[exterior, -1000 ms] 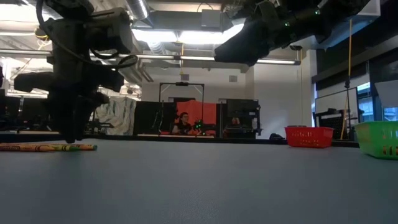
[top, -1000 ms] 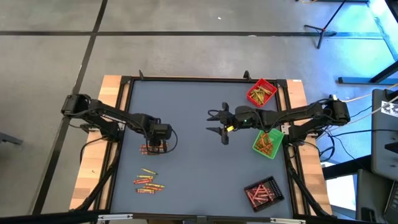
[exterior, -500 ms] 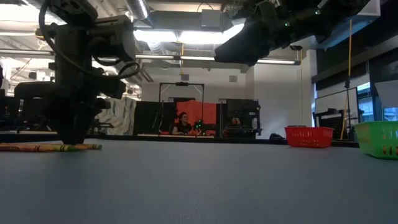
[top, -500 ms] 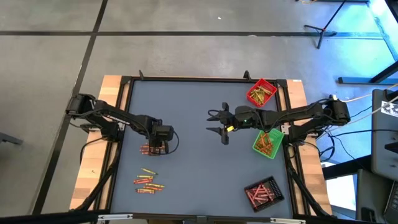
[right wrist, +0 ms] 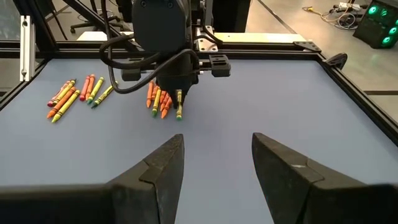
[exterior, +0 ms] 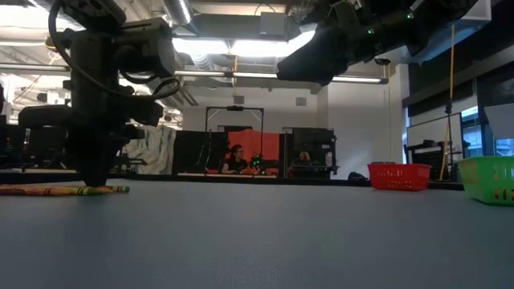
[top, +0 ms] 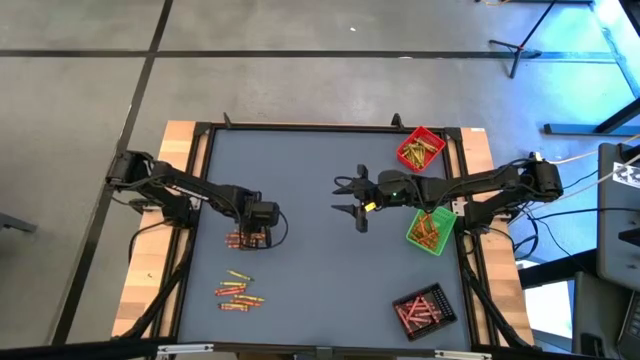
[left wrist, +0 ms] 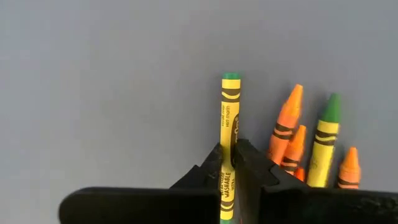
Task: Sort crayons
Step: Put the green crayon into the red bin
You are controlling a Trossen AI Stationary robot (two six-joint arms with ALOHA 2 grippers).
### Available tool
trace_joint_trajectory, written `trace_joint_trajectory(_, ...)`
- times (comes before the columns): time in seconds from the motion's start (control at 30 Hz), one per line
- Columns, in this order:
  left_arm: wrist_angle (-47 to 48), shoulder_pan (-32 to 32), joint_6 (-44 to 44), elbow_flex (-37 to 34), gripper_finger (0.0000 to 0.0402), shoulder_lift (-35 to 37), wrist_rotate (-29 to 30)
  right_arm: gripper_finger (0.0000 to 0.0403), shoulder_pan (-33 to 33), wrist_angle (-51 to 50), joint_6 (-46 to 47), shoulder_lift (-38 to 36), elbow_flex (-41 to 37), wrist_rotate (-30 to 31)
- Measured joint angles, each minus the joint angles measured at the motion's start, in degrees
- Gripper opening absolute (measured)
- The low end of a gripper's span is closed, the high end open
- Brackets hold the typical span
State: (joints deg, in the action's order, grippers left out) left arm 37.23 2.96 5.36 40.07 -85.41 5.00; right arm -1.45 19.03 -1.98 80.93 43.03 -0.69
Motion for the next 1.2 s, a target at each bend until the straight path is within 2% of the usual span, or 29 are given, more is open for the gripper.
trace_joint_trajectory(0.2, 1.14, 1.85, -1.12, 2.86, 0.0007, 4.53, 5.12, 0.0186, 0.0, -0.06, 0.11, 0.0, 0.0, 0.02)
trace_joint_trajectory(0.37, 0.37, 4.97, -2.12, 4.18, 0.0006, 9.81, 13.93, 0.0186, 0.0, -0.48, 0.15, 0.0, 0.0, 0.02)
trace_joint_trajectory(0.57, -8.25, 8.61, -6.37, 4.2, 0.0005, 14.86, 19.82, 0.0186, 0.0, -0.74, 0.15, 0.0, 0.0, 0.02)
trace_joint_trajectory(0.7, -15.55, 10.33, -10.81, 4.19, 0.0005, 14.98, 19.94, 0.0186, 0.0, -0.72, 0.15, 0.0, 0.0, 0.0)
trace_joint_trajectory(0.97, -39.0, 10.77, -21.52, -1.33, 0.0005, 15.02, 18.35, 0.0186, 0.0, -0.33, 0.15, 0.0, 0.0, -0.28)
trace_joint_trajectory(1.2, -60.8, 7.65, -26.4, -7.56, 0.0005, 14.52, 9.44, 0.0186, 0.0, 1.39, 0.13, 0.0, 0.04, -2.16)
